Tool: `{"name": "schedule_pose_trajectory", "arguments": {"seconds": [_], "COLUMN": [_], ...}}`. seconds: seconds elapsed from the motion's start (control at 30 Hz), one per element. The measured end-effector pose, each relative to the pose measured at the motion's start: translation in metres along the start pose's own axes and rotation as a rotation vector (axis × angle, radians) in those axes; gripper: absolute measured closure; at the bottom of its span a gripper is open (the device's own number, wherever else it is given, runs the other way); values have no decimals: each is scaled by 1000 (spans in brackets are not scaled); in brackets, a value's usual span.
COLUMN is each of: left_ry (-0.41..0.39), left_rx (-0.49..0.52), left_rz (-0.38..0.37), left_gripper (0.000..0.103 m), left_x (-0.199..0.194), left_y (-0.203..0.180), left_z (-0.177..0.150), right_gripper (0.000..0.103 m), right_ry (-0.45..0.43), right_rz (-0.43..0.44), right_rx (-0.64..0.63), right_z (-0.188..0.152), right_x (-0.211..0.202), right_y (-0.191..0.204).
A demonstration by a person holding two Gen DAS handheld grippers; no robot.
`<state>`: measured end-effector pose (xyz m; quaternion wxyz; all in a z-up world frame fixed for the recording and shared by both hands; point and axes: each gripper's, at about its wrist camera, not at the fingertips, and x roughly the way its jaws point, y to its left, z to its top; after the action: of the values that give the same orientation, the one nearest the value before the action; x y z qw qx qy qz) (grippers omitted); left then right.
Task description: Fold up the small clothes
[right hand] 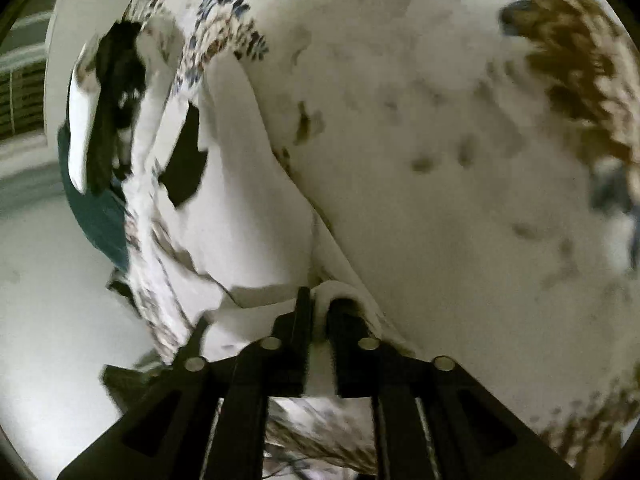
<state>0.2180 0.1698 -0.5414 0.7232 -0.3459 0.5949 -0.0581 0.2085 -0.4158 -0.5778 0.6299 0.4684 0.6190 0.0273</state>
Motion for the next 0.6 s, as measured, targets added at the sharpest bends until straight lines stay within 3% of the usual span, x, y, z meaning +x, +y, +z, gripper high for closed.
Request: {"name": "schedule_pose_trajectory", "arguments": {"seconds": [0.07, 0.17, 0.33, 0.53, 0.6], "left_ry": [-29, -80, -39, -43, -81], "left_rx": [-43, -105, -125, 91, 148], "left_rz": [-35, -52, -5, 141, 182], "left_gripper": [75, 50, 49, 52, 83], "left_x": [-13, -30, -18, 19, 22], "left_y": [12, 36, 54, 11, -2], "left_z": [-1, -10, -26, -19, -16], "right_gripper": [53, 47, 47, 47, 47], "right_ry": [-28, -54, -51, -50, -58], "right_rz": [-8, -35, -61, -87, -111], "right_rx": [-16, -70, -110, -189, -229], "right_z": [-1, -10, -22, -12, -7], "right_x": [-2, -10, 6, 41, 52], "right_y": [0, -4, -6, 17, 28]}}
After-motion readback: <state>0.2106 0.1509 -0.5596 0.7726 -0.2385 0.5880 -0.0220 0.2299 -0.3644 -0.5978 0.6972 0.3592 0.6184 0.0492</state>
